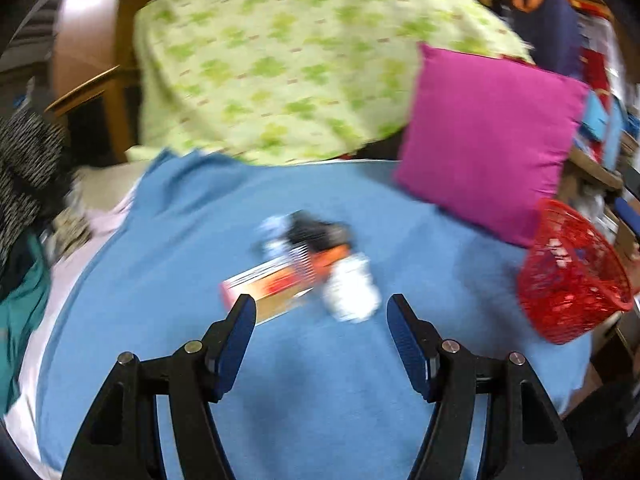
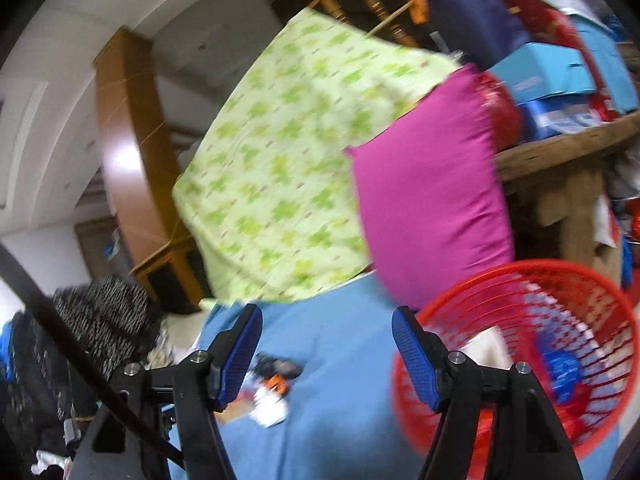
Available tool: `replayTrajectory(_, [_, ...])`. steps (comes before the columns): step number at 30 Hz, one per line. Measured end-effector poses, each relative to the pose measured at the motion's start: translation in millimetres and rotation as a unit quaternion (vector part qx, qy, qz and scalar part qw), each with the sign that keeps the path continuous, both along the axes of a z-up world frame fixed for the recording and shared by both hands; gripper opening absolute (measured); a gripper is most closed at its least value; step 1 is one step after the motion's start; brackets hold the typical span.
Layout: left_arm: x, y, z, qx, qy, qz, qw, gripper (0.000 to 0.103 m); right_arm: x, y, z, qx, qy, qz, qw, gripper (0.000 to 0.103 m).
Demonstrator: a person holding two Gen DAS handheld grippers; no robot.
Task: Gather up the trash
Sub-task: 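Move both tools back over the remaining trash pile, then grasp the white tissue with the right gripper and lift it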
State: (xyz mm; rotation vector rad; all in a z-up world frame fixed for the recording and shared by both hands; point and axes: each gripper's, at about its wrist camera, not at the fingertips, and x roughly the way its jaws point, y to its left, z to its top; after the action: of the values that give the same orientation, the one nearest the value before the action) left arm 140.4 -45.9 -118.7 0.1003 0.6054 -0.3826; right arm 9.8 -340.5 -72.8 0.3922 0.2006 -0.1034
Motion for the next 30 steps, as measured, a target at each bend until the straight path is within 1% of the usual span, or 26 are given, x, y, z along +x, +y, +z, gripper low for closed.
replayTrajectory(3, [9.1,26.4,-11.1,0.004,0.004,0.029,0.9996,0.069,19.6,24.6,-6.6,-0.01,0.023,0.028,0.999,0.071])
replayTrajectory(6, [19.2,38.7,-21.8,0.008,0.012,0.043,0.999,0.069,44.3,46.4,-17.2,-0.02,0.059,0.058,0.996,0.071])
replayTrajectory(9, [30.0,41.2,-30.8,0.013,0.01,0.04,0.999,0.069,67.7,64.7,-29.3,-0.034,0.095,0.084,0.991,0.071])
replayTrajectory(10, [31.0,41.6,-32.2,0.015,0.009,0.038,0.9991,0.069,79.5,72.8,-35.9,-0.04,0.115,0.097,0.988,0.071])
replayTrajectory(14, [50.8,37.5,-41.2,0.021,0.019,0.003,0.9996,0.07,120.4,92.4,-60.6,-0.046,0.177,0.138,0.973,0.069])
replayTrajectory(17, [72.9,33.6,-46.6,0.021,0.028,-0.031,0.9989,0.071,148.4,103.4,-77.6,-0.035,0.212,0.169,0.962,0.058])
replayTrajectory(19, [85.9,32.2,-49.3,0.021,0.026,-0.05,0.9982,0.073,166.7,107.9,-88.6,-0.034,0.235,0.177,0.955,0.054])
replayTrajectory(22, [100.0,33.5,-54.6,0.011,0.023,-0.071,0.9971,0.073,194.5,111.4,-103.2,-0.028,0.259,0.182,0.948,0.054])
replayTrajectory(24, [107.3,36.5,-61.0,-0.004,0.037,-0.079,0.9962,0.073,209.7,110.7,-110.8,-0.025,0.267,0.183,0.946,0.054])
replayTrajectory(26, [111.8,35.6,-62.1,-0.006,0.047,-0.089,0.9949,0.073,222.1,108.2,-118.5,-0.016,0.277,0.18,0.944,0.054])
replayTrajectory(28, [113.6,36.4,-60.6,-0.003,0.042,-0.092,0.9949,0.073,235.8,107.2,-127.4,-0.003,0.291,0.179,0.94,0.054])
replayTrajectory(30, [115.5,38.8,-59.8,-0.012,0.046,-0.099,0.9939,0.073,245.5,107.3,-134.7,0.0,0.301,0.175,0.937,0.054])
